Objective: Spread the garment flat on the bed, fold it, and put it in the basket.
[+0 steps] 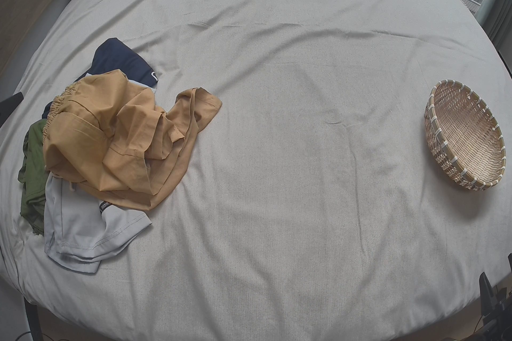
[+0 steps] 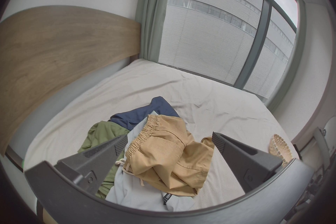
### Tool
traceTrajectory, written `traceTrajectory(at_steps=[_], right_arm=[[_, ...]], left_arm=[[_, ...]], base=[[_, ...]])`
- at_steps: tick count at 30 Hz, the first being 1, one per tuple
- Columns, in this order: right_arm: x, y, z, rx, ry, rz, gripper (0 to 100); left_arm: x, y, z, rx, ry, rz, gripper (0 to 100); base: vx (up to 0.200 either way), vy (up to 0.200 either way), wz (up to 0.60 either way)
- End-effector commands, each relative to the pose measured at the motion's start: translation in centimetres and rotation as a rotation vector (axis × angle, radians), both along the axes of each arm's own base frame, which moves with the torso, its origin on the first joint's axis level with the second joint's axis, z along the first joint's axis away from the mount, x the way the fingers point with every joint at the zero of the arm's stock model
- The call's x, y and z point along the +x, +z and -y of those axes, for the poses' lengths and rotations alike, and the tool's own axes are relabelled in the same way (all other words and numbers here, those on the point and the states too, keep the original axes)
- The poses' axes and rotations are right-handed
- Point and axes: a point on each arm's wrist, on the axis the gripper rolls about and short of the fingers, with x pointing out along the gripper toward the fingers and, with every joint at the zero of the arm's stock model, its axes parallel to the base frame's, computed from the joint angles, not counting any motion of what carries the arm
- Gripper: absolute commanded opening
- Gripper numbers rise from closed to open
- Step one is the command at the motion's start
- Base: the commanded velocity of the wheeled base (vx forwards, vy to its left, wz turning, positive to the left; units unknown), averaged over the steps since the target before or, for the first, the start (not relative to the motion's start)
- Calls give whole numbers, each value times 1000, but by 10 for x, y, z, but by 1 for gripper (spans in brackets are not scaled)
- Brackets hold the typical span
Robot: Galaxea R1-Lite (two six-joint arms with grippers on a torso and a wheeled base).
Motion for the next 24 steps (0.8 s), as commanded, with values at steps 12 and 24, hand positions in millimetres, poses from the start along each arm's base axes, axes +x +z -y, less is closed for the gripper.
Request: traceTrajectory(at_steps=[12, 24], right_arm=[[0, -5, 0, 0, -1, -1, 100], [0, -5, 0, 0, -2, -1, 100]], left_arm=[[78, -34, -88, -221, -245, -38, 100], [120, -54, -102, -249, -415, -29, 100]], base=[[0, 0, 0], [0, 0, 0]])
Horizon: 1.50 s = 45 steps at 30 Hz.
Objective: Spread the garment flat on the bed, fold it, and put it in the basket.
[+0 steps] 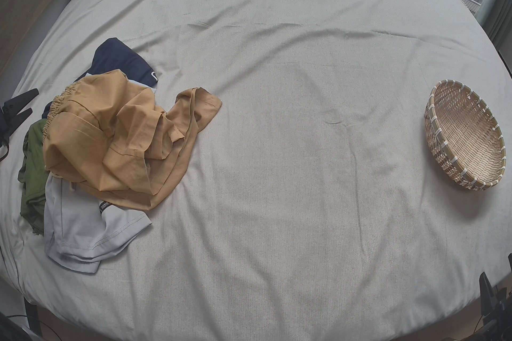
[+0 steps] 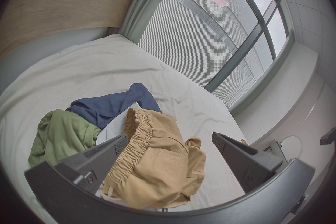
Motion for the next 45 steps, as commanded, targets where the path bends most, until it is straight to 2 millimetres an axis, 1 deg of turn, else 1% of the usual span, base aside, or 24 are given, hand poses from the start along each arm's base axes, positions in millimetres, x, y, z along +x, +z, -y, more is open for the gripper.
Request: traceTrajectory(at_steps=[1, 4, 7, 8, 9, 16, 19, 21, 26, 29, 31, 32, 35, 36, 37, 42, 45], right_arm=[[0, -5, 0, 2, 0, -1, 100], [0, -5, 0, 2, 0, -1, 100], [0, -5, 0, 2, 0, -1, 100], [0, -5, 0, 2, 0, -1, 100], [0, -5, 0, 2, 0, -1, 100], [0, -5, 0, 5, 0, -1, 100], [0, -5, 0, 5, 0, -1, 100], [0, -5, 0, 5, 0, -1, 100], [0, -5, 0, 5, 0, -1, 100], [0, -5, 0, 5, 0, -1, 100], [0, -5, 0, 5, 0, -1, 100], [0, -5, 0, 5, 0, -1, 100], [0, -5, 0, 5, -2, -1, 100], [0, -5, 0, 5, -2, -1, 100], [0, -5, 0, 6, -2, -1, 100], [0, -5, 0, 8, -2, -1, 100], [0, -5, 0, 8, -2, -1, 100]], left_arm=[[28, -23, -10, -29, -28, -35, 100], [39, -29, -12, -10, -44, -2, 100], [48, -32, -15, -7, -53, 16, 100], [48, -32, -15, -7, -53, 16, 100], [54, -33, -15, -15, -64, 14, 100], [68, -33, -3, -43, -107, 7, 100], [78, -32, 2, -44, -102, 14, 100], [78, -32, 2, -45, -102, 15, 100], [75, -31, 3, -44, -100, 15, 100], [67, -30, 4, -43, -100, 14, 100], [67, -30, 4, -43, -100, 14, 100], [53, -28, 10, -41, -121, 10, 100], [37, -25, 19, -33, -185, 7, 100], [37, -25, 19, -33, -185, 7, 100], [28, -22, 25, -23, -222, 13, 100], [19, -13, 34, -11, -256, 32, 100], [20, -15, 33, -15, -258, 27, 100]], base=[[0, 0, 0], [0, 0, 0], [0, 0, 0], [0, 0, 0], [0, 0, 0], [0, 0, 0], [0, 0, 0], [0, 0, 0], [0, 0, 0], [0, 0, 0], [0, 0, 0], [0, 0, 0], [0, 0, 0], [0, 0, 0], [0, 0, 0], [0, 0, 0], [0, 0, 0]])
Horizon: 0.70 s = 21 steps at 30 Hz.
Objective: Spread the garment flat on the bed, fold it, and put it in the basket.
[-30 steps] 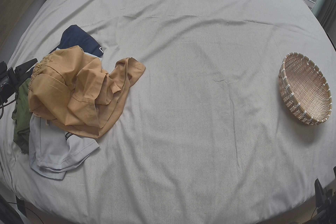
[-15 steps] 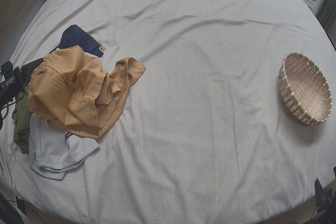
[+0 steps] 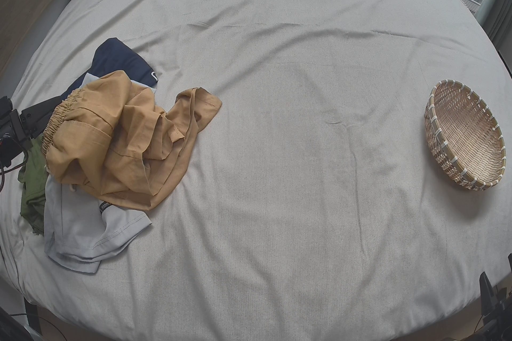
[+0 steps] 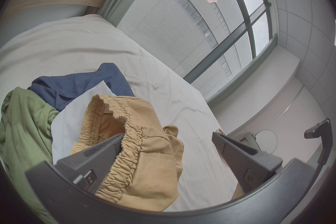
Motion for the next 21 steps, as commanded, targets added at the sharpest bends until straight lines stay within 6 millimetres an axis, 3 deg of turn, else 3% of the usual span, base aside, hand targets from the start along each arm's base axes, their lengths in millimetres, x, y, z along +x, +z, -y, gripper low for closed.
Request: traceTrajectory(at_steps=[1, 21], right_arm=[[0, -5, 0, 0, 0, -1, 100], [0, -5, 0, -1, -1, -3, 100]], left_arm=[[-7, 7, 5, 14, -2, 25, 100], [13, -17, 0, 43, -20, -2, 100]], base=[[0, 0, 0], [0, 0, 0]])
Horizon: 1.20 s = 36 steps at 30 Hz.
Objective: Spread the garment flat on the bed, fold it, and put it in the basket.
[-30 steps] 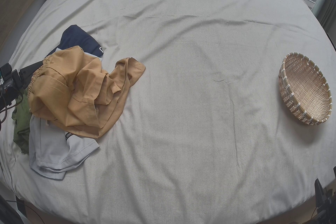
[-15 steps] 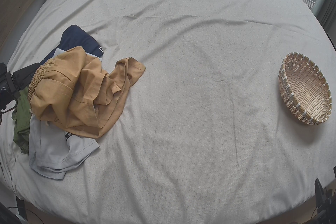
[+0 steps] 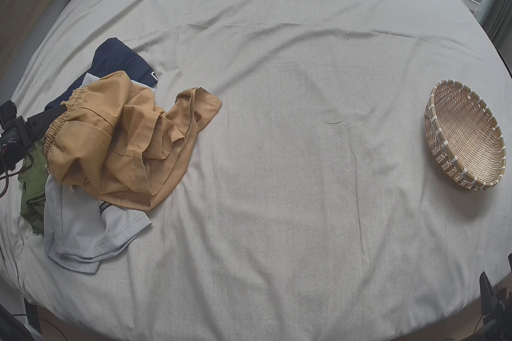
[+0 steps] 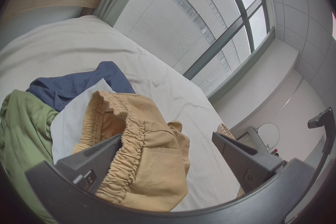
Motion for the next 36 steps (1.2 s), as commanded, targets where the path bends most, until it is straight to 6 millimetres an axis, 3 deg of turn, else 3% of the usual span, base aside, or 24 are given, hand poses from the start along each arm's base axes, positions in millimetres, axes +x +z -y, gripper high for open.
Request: traceTrajectory(at_steps=[1, 14, 26, 27, 36], right_arm=[[0, -5, 0, -1, -1, -2, 100], [0, -5, 0, -1, -2, -2, 100], [0, -5, 0, -1, -2, -2, 100], [0, -5, 0, -1, -2, -2, 100], [0, -5, 0, -1, -4, -2, 100]], left_arm=[[9, -10, 0, -16, -16, -31, 100], [37, -18, 8, -22, -80, -45, 100], [48, -21, 5, -15, -86, -32, 100], [48, -21, 5, -16, -85, -32, 0], [47, -23, 6, -17, -89, -37, 0]], base=[[0, 0, 0], [0, 0, 0], [0, 0, 0], [0, 0, 0], [0, 0, 0]])
